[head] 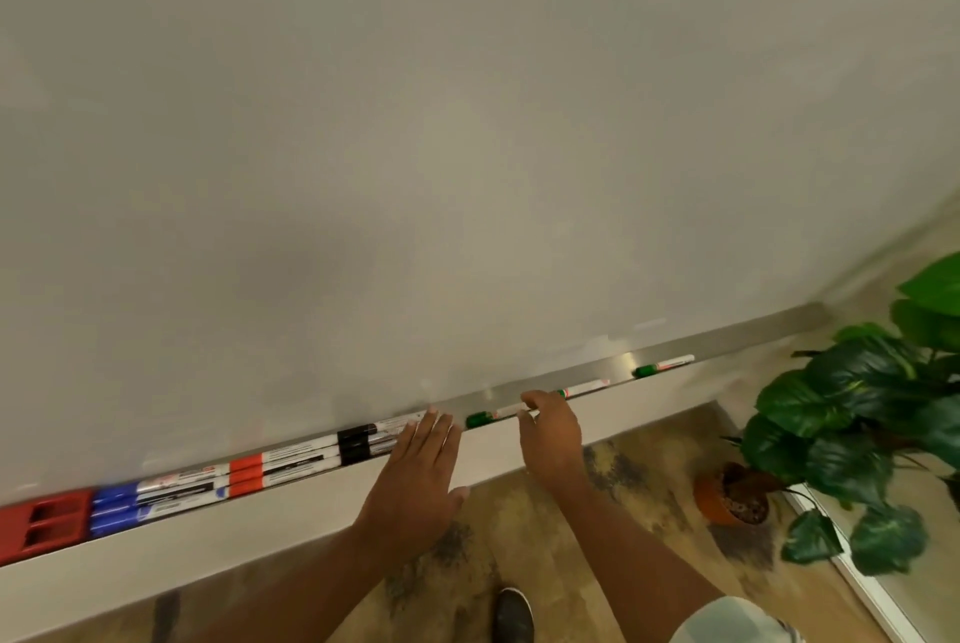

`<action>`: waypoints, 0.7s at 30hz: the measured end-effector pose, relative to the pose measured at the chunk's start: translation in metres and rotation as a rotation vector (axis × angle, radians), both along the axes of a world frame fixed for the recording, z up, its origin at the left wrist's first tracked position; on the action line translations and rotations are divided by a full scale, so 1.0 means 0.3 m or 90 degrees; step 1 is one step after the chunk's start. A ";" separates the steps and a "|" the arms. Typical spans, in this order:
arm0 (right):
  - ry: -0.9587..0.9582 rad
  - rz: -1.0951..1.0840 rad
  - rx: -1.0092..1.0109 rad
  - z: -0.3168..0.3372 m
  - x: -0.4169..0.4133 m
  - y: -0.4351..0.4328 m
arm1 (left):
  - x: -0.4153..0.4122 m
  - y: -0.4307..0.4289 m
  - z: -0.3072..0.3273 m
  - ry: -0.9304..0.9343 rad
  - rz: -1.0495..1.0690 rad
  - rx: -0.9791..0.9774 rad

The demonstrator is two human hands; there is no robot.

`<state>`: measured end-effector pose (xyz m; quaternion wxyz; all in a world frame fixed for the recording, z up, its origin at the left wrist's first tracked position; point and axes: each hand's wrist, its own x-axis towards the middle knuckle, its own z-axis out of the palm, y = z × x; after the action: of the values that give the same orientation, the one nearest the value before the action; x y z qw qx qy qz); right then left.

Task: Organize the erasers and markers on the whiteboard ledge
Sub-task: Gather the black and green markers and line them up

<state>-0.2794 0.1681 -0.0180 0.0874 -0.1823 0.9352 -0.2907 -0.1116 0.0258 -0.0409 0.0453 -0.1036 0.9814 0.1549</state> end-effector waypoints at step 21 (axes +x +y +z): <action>0.167 0.393 0.290 -0.066 -0.624 0.338 | -0.552 0.381 -0.038 -0.132 0.140 -0.037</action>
<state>-0.4666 0.2694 -0.0378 0.0885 -0.4661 0.8803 -0.0105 -0.2773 0.1402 -0.0524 0.1258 -0.2271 0.9584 0.1187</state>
